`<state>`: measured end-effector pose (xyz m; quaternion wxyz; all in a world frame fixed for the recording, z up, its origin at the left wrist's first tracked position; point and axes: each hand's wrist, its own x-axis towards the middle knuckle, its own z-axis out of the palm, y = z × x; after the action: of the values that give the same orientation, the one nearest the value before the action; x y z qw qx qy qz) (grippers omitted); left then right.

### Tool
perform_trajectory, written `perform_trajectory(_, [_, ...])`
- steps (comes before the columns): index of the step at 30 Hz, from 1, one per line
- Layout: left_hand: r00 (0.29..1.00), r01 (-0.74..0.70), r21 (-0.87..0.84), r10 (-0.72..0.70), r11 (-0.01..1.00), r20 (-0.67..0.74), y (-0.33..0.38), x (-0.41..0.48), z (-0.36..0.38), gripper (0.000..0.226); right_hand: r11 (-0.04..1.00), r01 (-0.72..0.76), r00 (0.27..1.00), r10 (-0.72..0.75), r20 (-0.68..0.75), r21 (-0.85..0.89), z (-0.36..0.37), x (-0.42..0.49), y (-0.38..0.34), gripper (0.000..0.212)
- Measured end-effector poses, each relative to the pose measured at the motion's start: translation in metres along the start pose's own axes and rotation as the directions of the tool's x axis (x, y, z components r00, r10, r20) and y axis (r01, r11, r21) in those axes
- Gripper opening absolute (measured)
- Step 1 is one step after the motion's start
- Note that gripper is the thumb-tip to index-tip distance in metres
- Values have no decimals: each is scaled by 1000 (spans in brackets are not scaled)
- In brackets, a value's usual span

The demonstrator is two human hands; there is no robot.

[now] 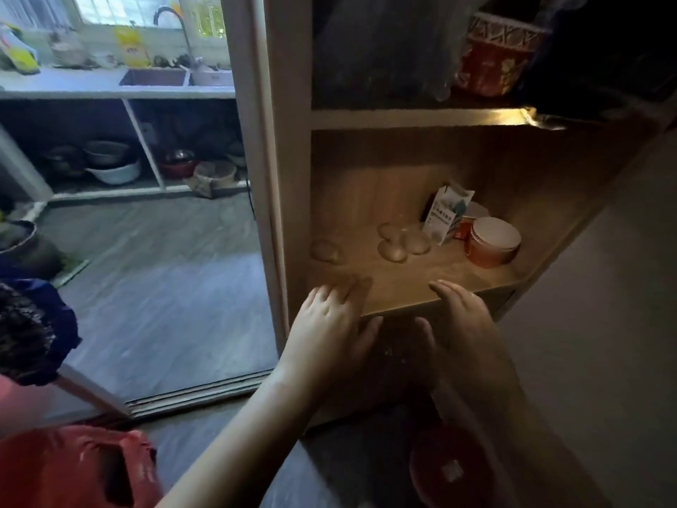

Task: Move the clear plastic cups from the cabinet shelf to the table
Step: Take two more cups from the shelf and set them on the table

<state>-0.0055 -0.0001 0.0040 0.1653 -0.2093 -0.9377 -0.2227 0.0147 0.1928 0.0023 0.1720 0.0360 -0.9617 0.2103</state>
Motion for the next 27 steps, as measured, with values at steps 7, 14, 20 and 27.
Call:
perform_trajectory(7, [992, 125, 24, -126, 992, 1, 0, 62, 62, 54, 977, 199, 965, -182, 189, -75, 21, 94, 64, 55])
perform_trajectory(14, [967, 244, 121, -250, 962, 37, -33, 99, 109, 58, 960, 266, 923, -228, 309, -86, 60, 152, 86, 57])
perform_trajectory(20, [939, 295, 83, -305, 952, 155, -58, 132, 141, 57, 975, 206, 912, -158, 379, -89, 90, 179, 96, 54])
perform_trajectory(27, [939, 270, 100, -285, 958, 193, -81, 148, 153, 58, 969, 218, 919, -165, 359, -113, 116, 191, 105, 54])
